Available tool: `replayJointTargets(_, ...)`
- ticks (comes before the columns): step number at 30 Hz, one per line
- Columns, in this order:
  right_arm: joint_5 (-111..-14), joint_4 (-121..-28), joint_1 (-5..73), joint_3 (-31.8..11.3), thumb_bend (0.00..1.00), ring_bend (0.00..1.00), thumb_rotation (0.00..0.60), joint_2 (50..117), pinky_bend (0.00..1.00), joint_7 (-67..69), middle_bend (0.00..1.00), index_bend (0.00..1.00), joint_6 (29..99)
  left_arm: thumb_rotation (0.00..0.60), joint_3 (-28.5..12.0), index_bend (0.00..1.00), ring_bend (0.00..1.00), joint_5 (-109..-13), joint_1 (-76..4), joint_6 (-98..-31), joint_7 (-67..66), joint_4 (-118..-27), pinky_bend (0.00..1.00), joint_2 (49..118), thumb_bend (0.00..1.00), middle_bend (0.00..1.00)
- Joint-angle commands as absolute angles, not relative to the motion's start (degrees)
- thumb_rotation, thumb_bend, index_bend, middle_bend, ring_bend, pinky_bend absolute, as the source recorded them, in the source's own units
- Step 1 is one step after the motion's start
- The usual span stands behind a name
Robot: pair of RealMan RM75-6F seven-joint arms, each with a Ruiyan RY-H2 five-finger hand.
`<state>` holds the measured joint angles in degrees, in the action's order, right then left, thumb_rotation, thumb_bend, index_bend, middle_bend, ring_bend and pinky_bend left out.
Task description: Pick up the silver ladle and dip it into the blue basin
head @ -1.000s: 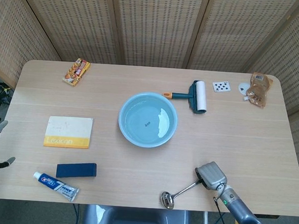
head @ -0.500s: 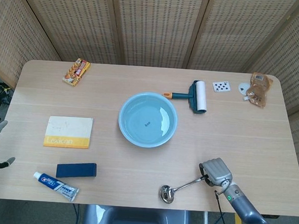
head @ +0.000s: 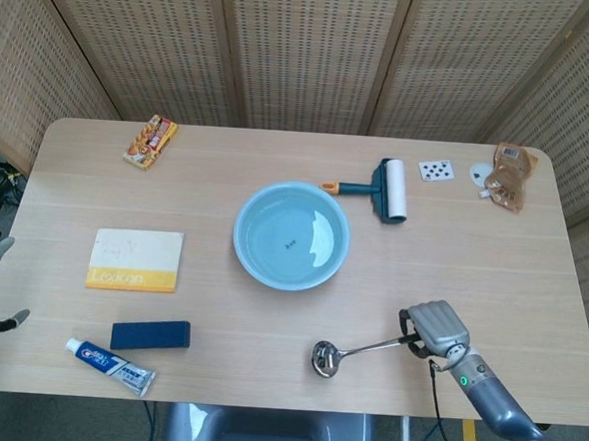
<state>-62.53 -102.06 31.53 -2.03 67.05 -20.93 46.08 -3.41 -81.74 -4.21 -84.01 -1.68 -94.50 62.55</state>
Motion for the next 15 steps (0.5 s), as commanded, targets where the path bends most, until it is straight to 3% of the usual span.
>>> replayJointTargets(1, -62.3, -103.6, 32.0, -2.2, 0.88, 0.98, 0.600, 65.7, 1.00, -20.3, 0.97, 0.77, 46.3, 0.600, -3.4, 0.00, 0.00, -81.8, -4.2, -84.0, -1.5, -94.5, 0.00, 62.5, 0.00, 0.00)
replayJointTargets(8, -60.8, -108.2, 33.6, -3.5, 0.88, 0.98, 0.600, 61.7, 1.00, -21.0, 0.97, 0.77, 46.7, 0.600, -3.5, 0.00, 0.00, -81.8, -4.2, -84.1, -1.2, -94.7, 0.00, 62.3, 0.00, 0.00)
replayJointTargets(15, -51.8, -115.0, 39.3, -6.9, 0.88, 0.98, 0.600, 54.2, 1.00, -25.3, 0.97, 0.77, 46.2, 0.600, -3.5, 0.00, 0.00, -81.5, -4.4, -83.6, -0.9, -94.6, 0.00, 62.2, 0.00, 0.00)
